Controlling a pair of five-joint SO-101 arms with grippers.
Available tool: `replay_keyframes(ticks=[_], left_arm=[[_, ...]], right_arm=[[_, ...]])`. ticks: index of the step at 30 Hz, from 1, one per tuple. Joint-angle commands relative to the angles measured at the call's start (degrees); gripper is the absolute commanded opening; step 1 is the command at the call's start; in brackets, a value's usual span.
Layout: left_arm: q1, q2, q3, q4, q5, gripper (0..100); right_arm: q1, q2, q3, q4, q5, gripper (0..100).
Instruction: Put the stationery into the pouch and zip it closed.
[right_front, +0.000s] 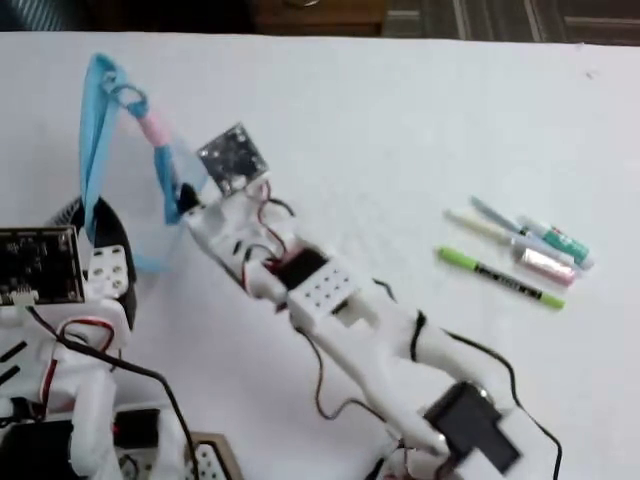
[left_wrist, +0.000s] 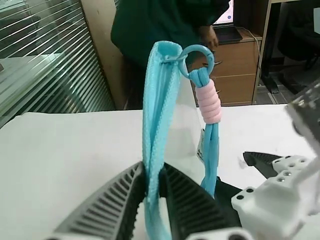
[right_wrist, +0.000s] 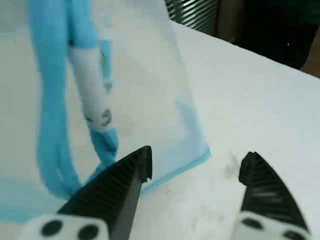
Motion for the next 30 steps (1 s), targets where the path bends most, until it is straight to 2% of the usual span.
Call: replay_keyframes(ticks=[1, 4, 8, 12, 23, 27, 30], left_arm=[[-0.5, -0.3, -0.8, -0.5, -0.3, 2], [-0.5, -0.3, -0.8, -0.5, -0.3, 2], [-0.5, -0.3, -0.8, -0.5, -0.3, 2], [-0.5, -0.3, -0.8, -0.5, -0.3, 2], [-0.3, -0.3, -1.1, -0.8, -0.3, 2], [-0.1, -0.2, -3.3, -0.6, -0.3, 2], [-0.1, -0.2, -4.0, -0.5, -1.1, 2]], right_arm=[[-2.2, -6.3, -2.3, 2.9, 0.3, 27.9], [-3.6, -7.0, -2.5, 4.0, 0.3, 27.9], [-4.1, -4.4, -2.6, -0.7, 0.3, 27.9], [-4.6, -3.7, -2.5, -0.8, 0.3, 27.9], [-4.3, -11.8, -2.4, 11.6, 0.3, 27.9], [-4.6, -12.0, -2.5, 11.7, 0.1, 27.9], [-4.7, -12.0, -3.1, 11.6, -2.8, 27.9]])
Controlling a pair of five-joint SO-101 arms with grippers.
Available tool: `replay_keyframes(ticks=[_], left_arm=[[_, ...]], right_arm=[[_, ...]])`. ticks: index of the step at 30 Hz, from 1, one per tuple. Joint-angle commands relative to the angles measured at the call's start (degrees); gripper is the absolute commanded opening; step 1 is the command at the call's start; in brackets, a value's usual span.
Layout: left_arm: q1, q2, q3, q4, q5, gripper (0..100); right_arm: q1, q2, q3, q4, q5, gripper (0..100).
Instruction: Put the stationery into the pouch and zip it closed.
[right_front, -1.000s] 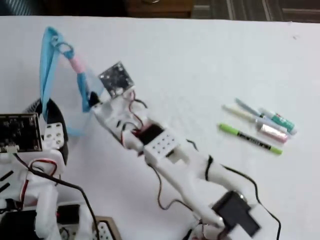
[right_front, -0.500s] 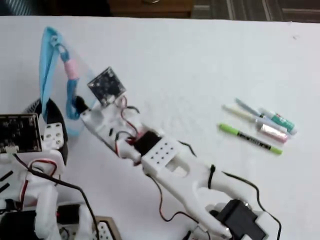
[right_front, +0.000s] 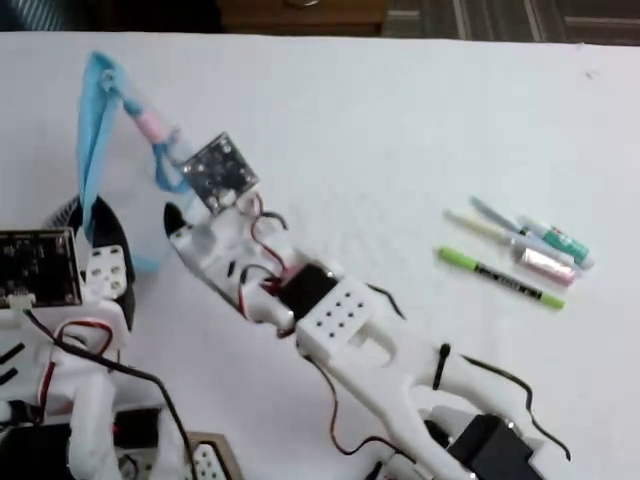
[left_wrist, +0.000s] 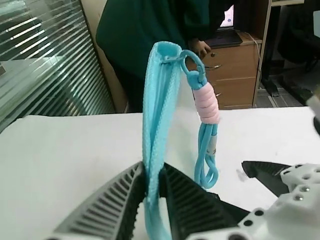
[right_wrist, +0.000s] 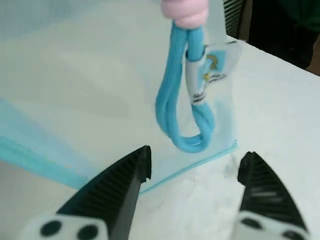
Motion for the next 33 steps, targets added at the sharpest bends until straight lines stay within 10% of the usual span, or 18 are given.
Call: replay_keyframes(ticks=[1, 33], left_arm=[[-0.1, -0.2, -2.5, -0.4, -1.7, 2], [-0.1, -0.2, -8.7, 5.6, -2.5, 2]], right_arm=[[-0.4, -2.4, -3.5, 0.0, -2.0, 27.9], [2.1, 15.0, -19.7, -8.8, -5.9, 27.7]])
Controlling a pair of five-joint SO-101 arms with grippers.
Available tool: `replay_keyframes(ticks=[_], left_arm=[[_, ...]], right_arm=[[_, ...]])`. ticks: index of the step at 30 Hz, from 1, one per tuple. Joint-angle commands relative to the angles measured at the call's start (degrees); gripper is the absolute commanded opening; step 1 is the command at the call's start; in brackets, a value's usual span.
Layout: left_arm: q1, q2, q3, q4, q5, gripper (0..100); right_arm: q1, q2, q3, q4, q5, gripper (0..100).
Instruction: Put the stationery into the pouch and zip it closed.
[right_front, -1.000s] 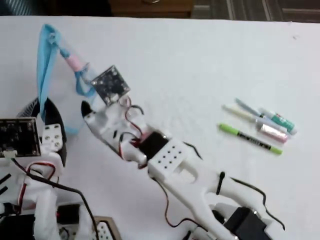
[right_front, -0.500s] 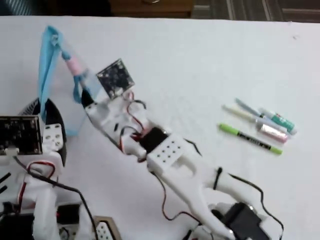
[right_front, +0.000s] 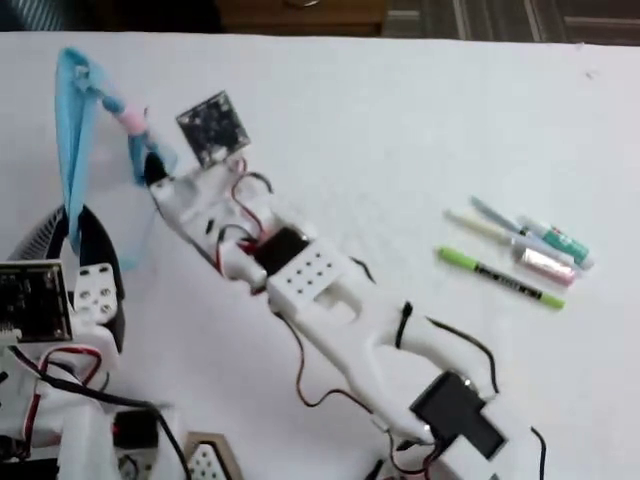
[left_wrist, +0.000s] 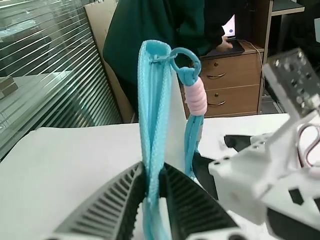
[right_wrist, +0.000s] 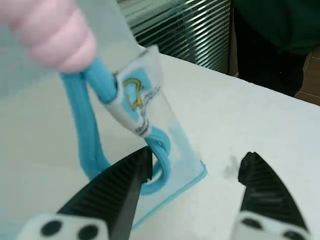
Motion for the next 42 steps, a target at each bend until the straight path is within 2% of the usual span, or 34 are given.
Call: replay_keyframes(ticks=[1, 8, 15, 20, 22, 25, 26, 28, 34, 42], left_arm=[[0.0, 0.3, -2.4, 0.0, -0.4, 2], [0.0, 0.3, -0.3, -0.2, -0.4, 2], [0.0, 0.3, -0.7, -0.2, -0.3, 2], [0.0, 0.3, -0.7, -0.2, -0.4, 2], [0.0, 0.3, -0.7, -0.2, -0.4, 2], [-0.1, 0.3, -0.7, -0.1, -0.4, 2], [-0.1, 0.3, -0.7, -0.1, -0.4, 2], [-0.1, 0.3, -0.6, -0.1, -0.4, 2], [-0.2, 0.3, -0.3, -0.1, -0.4, 2], [-0.2, 0.3, -0.1, -0.1, -0.5, 2]], right_arm=[[-0.7, -0.6, -4.5, -0.4, -1.0, 27.7], [-1.6, -0.3, -10.9, 4.3, -1.1, 27.7], [-1.2, 5.3, -15.3, -1.7, -0.7, 27.6], [-0.1, 9.5, -20.3, -1.8, -0.7, 26.5], [1.0, 10.2, -21.7, -1.7, -0.7, 20.0], [4.6, 10.6, -24.2, -1.7, -0.8, 4.6], [5.8, 10.6, -24.9, -1.7, -0.9, 2.8], [7.4, 10.2, -26.0, -1.7, -1.0, 7.0], [7.4, 10.2, -32.3, 3.3, -1.0, 29.3], [7.1, 10.2, -42.7, 9.5, -0.8, 30.8]])
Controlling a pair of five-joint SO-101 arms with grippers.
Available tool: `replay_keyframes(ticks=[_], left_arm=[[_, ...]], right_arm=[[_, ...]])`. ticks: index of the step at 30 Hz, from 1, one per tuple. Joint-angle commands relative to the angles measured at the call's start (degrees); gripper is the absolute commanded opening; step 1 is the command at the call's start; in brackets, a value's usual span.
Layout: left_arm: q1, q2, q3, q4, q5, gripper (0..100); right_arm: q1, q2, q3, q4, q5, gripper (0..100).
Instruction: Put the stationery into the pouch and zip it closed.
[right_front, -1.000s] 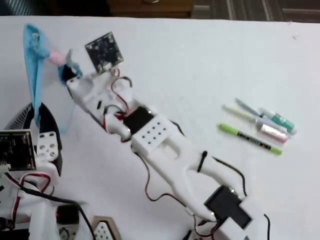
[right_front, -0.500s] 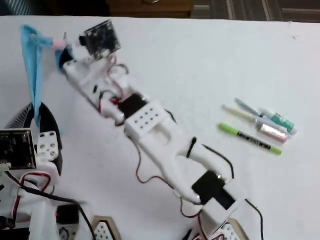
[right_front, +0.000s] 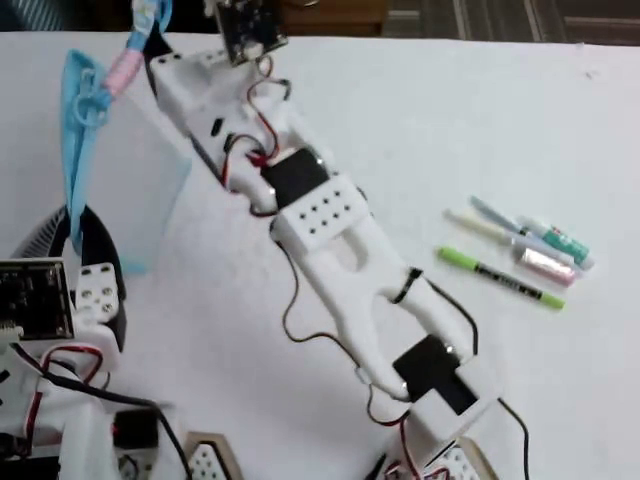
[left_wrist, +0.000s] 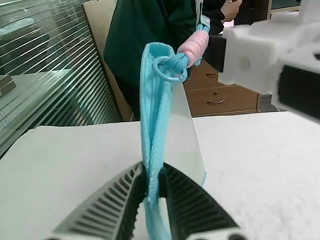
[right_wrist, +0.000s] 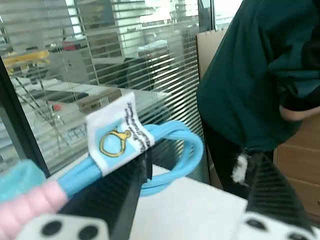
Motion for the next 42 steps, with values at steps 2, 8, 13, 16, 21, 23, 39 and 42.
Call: replay_keyframes(ticks=[2, 8, 13, 16, 21, 23, 39, 42], left_arm=[[-0.2, 0.4, -0.3, -0.1, -0.5, 2], [-0.3, 0.4, -0.3, -0.1, -0.5, 2], [-0.3, 0.4, -0.3, -0.1, -0.5, 2], [-0.3, 0.4, -0.3, -0.2, -0.4, 2], [-0.3, 0.3, -0.3, -0.1, -0.2, 2], [-0.3, 0.3, -0.3, -0.1, -0.2, 2], [-0.2, 0.0, -0.8, 1.6, -0.1, 2], [-0.3, 0.0, -0.4, 1.9, -0.3, 2]], right_arm=[[-0.6, -1.0, -6.9, 4.9, -0.1, 30.8], [-1.0, -1.1, -7.1, 16.9, 2.7, 30.8], [-6.5, -3.8, -5.4, 23.3, 16.3, 31.0], [-10.8, -6.7, -0.6, 21.1, 25.9, 31.0], [-18.2, -12.4, 16.8, 10.2, 39.9, 31.1], [-20.0, -14.3, 25.4, -1.9, 43.3, 31.1], [-15.6, 0.6, 29.9, -41.2, 46.1, 30.9], [-14.5, 0.4, 31.7, -41.0, 46.0, 30.9]])
